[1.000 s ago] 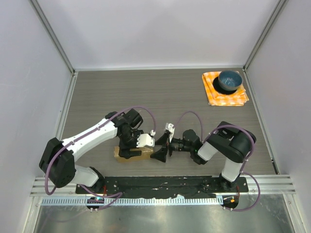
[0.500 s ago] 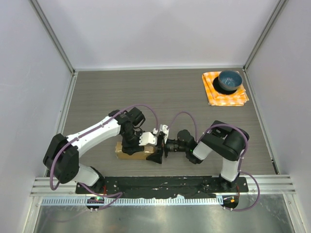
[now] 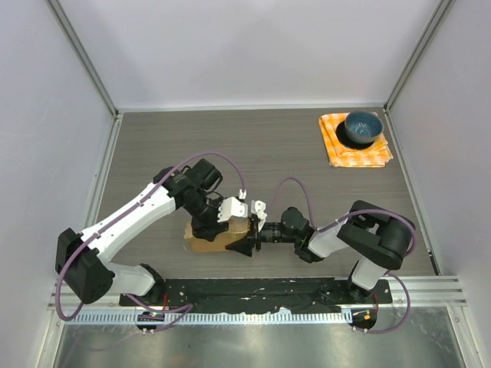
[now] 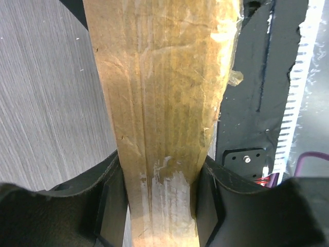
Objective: Unpack the express box
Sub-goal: Open the express box at the center of the board.
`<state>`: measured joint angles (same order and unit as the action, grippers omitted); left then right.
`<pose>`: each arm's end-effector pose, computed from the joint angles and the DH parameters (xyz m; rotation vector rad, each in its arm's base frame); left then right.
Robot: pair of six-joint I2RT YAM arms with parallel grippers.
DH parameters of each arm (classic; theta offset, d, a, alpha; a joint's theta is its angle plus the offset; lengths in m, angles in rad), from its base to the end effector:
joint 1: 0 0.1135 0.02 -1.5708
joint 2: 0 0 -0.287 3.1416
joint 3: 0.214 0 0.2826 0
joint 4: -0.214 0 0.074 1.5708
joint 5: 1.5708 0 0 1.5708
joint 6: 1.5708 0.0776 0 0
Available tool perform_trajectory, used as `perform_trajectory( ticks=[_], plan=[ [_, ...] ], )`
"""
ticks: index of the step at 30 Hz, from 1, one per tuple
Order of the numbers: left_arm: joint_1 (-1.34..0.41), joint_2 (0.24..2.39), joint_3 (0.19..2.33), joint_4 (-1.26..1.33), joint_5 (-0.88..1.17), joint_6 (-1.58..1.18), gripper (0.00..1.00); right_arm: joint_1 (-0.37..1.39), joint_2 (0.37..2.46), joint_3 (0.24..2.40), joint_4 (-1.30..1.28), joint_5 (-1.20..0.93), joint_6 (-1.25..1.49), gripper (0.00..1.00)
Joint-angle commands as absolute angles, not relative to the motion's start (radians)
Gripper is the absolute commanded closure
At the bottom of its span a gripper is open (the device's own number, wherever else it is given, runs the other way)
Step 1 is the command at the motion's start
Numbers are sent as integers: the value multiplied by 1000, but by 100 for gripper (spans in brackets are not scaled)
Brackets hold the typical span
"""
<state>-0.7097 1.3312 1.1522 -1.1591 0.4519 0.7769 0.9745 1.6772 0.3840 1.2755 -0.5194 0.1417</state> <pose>0.1808 -0.2000 0.2623 1.9695 2.0304 -0.6386 0.1508 0.2907 0.1472 -1.0830 1.3622 1.2556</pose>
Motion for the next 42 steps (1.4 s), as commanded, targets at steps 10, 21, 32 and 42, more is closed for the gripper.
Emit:
perform_trajectory(
  ticks=[10,21,32,42],
  plan=[
    [-715,1238,1307,-1216,512,663,0,986,1448,479,1114,-561,103,94],
    [-726,1172,1389,-1200,532,575,0,997,1440,546,911,-557,89,93],
    [-756,1150,1336,-1074,420,514,0,1017,1462,606,877,-551,129,92],
    [-759,1152,1322,-1031,330,518,3,1034,1466,623,844,-552,120,92]
  ],
)
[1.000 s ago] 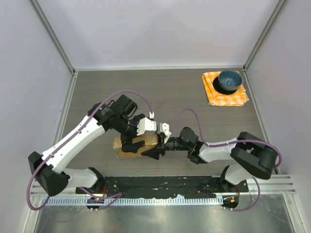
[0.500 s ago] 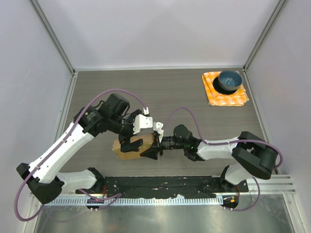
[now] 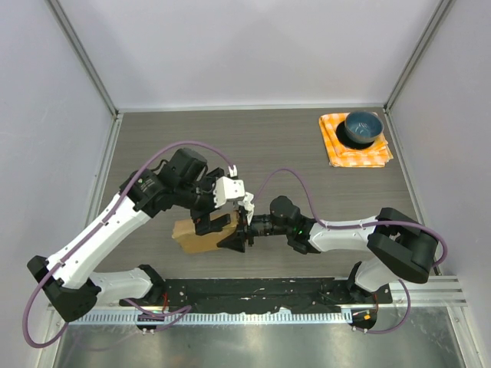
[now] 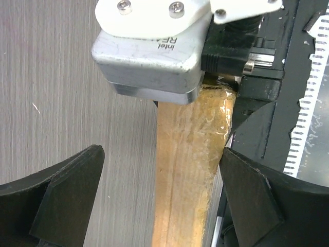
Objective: Unpack the express box
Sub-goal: Open the express box at the center of the board.
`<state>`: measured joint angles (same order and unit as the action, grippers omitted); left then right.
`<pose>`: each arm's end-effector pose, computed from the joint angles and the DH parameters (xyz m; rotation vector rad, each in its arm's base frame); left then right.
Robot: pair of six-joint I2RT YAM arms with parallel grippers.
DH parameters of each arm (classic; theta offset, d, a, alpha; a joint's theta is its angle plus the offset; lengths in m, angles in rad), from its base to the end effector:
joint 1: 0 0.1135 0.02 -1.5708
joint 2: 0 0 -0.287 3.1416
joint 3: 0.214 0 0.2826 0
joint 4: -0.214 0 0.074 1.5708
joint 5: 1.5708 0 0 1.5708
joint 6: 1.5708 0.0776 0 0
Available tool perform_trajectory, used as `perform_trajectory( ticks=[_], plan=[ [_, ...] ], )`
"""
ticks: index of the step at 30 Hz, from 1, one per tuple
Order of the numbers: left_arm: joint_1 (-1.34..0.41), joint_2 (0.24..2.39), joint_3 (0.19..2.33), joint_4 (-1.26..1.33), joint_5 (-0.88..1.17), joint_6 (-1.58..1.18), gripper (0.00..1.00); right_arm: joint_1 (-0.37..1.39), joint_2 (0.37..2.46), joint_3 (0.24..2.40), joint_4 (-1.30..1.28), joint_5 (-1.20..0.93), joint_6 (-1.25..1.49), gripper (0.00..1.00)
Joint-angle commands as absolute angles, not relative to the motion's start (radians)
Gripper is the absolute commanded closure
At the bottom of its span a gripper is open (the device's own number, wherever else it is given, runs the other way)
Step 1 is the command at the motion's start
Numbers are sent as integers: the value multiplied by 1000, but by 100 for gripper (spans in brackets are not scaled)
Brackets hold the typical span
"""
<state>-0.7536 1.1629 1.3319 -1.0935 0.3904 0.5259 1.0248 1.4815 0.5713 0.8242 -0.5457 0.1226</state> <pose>0.1665 -0.1968 0.3662 1.6145 1.8941 -0.5823 0.1479 0.3209 0.2061 -1.1761 1.3895 1.2924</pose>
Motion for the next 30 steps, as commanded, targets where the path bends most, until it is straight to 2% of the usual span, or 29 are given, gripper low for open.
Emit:
perform_trajectory(
  ticks=[1,9,16,30],
  plan=[
    [-759,1151,1322,-1031,328,520,3,1035,1465,621,841,-552,120,92],
    [-759,1126,1302,-1003,189,549,7,1043,1465,626,804,-554,115,92],
    [-759,1118,1298,-943,57,555,14,1054,1460,629,781,-560,115,92],
    [-759,1109,1224,-882,-40,554,19,1088,1439,661,703,-557,81,95]
  ],
)
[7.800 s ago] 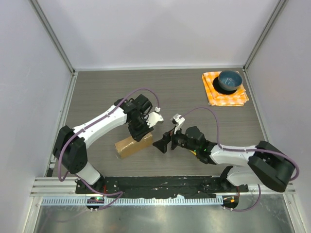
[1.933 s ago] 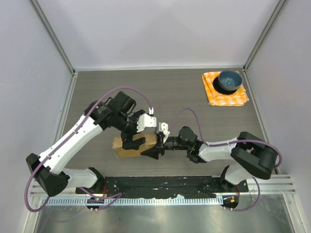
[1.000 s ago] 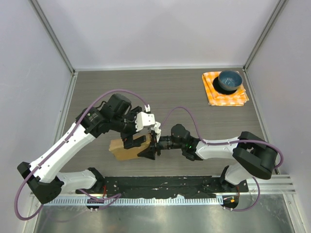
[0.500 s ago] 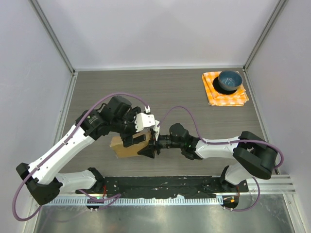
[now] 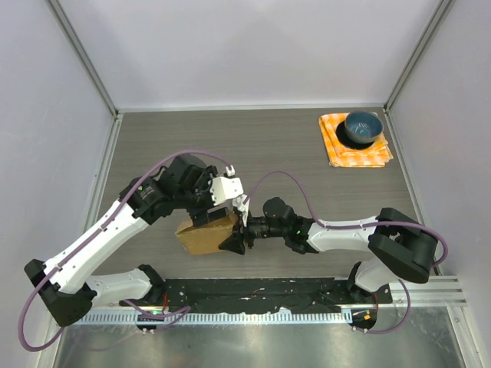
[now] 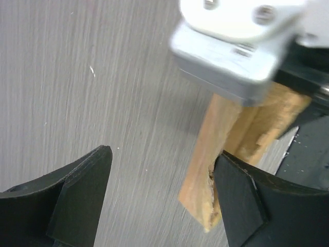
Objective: Unpack the express box
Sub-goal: Open the express box at the center of the board.
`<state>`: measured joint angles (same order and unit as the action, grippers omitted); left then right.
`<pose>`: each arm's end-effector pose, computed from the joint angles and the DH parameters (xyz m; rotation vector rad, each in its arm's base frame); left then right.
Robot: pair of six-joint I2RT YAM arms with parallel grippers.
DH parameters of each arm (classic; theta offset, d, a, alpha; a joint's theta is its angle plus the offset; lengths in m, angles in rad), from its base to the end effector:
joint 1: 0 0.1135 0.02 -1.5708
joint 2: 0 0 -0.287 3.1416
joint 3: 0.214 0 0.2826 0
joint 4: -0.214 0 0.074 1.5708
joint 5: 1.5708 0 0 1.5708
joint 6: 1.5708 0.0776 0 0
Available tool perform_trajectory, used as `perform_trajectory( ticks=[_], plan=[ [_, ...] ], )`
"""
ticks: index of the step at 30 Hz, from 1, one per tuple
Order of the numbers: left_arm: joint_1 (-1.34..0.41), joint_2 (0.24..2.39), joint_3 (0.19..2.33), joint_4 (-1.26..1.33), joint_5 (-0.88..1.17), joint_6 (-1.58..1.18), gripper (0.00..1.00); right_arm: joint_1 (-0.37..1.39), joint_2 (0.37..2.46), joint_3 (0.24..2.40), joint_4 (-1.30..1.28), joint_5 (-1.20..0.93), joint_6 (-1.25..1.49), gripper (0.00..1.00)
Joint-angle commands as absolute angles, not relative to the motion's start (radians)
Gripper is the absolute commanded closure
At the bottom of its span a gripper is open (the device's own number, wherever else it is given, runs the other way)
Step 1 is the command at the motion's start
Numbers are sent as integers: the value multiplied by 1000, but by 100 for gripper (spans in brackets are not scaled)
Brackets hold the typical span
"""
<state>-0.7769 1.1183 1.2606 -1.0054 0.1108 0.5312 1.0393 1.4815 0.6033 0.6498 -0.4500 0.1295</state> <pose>0.1777 -0.1867 0.3554 1.5250 1.9071 -0.2449 0.1519 0.3249 0.1926 -1.1588 1.5737 1.2095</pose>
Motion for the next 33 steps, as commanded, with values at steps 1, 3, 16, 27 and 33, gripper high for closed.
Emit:
perform_trajectory(
  ticks=[1,3,16,27,33],
  plan=[
    [-759,1109,1218,-884,-38,546,19,1091,1434,664,696,-554,80,95],
    [-759,1108,1197,-879,-38,535,20,1094,1416,672,693,-554,78,95],
    [-759,1063,1106,-1086,52,584,19,1095,1286,670,583,-417,-40,99],
    [-758,1025,1140,-1262,245,670,85,1095,1267,637,589,-397,-80,93],
    [-758,1150,1173,-1298,261,660,100,1095,1290,629,641,-325,-109,64]
  ],
)
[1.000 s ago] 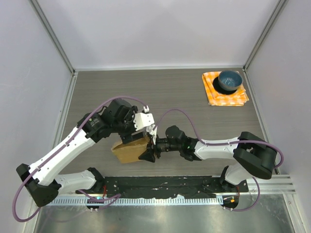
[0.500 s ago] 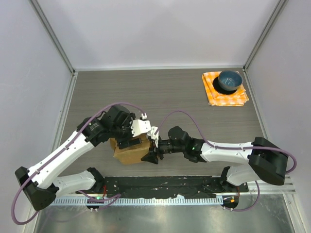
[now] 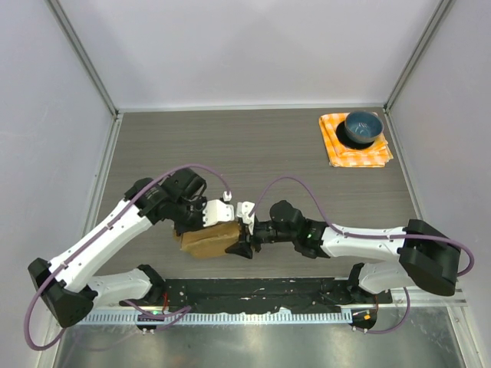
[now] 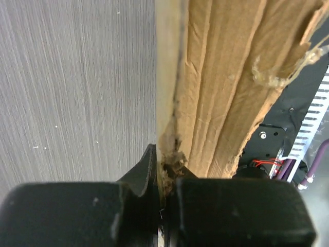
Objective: Unpack the express box
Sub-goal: Open the express box at the center of the board.
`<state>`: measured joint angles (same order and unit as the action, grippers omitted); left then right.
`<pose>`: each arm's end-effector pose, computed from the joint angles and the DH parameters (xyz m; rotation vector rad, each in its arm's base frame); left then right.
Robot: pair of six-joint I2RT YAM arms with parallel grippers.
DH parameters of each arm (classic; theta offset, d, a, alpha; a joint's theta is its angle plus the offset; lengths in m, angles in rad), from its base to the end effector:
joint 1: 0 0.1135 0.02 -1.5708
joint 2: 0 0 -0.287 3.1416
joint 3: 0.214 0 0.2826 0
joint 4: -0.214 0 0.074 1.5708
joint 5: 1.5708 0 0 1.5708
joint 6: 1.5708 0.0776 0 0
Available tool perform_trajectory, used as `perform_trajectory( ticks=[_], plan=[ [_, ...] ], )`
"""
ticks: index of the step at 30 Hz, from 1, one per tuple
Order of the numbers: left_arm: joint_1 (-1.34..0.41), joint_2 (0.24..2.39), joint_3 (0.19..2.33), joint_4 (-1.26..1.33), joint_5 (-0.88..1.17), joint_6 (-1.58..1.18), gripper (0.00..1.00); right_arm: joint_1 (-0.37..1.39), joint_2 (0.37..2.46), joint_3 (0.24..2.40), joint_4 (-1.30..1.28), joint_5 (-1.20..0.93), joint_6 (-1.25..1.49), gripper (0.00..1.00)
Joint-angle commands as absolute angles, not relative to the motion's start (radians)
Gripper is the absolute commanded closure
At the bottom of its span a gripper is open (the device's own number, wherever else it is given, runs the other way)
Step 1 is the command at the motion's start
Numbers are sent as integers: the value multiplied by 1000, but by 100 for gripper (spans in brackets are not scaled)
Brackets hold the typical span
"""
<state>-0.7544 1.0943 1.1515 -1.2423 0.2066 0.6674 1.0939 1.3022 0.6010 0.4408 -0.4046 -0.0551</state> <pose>0.1473 -0.1602 0.3053 1.8363 2.0472 -0.3081 0.1262 0.3107 0.2205 -1.3042 1.4549 1.0798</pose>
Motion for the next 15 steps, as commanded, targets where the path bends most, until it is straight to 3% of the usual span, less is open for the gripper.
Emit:
perform_trajectory(
  ticks=[1,3,5,7,10,15],
  plan=[
    [-756,1152,1170,-1248,232,652,100,1095,1290,626,643,-305,-113,54],
    [-755,1147,1166,-1186,123,623,100,1097,1281,604,635,-226,-139,42],
    [-746,1146,1149,-1068,16,595,100,1095,1247,566,635,-154,-158,20],
    [-733,1152,1138,-966,-165,589,100,1095,1189,539,643,-39,-172,9],
    [-707,1177,1137,-864,-317,606,100,1095,1117,491,627,90,-179,7],
    [-696,1215,1169,-851,-316,580,100,1095,964,440,536,143,-155,5]
  ],
)
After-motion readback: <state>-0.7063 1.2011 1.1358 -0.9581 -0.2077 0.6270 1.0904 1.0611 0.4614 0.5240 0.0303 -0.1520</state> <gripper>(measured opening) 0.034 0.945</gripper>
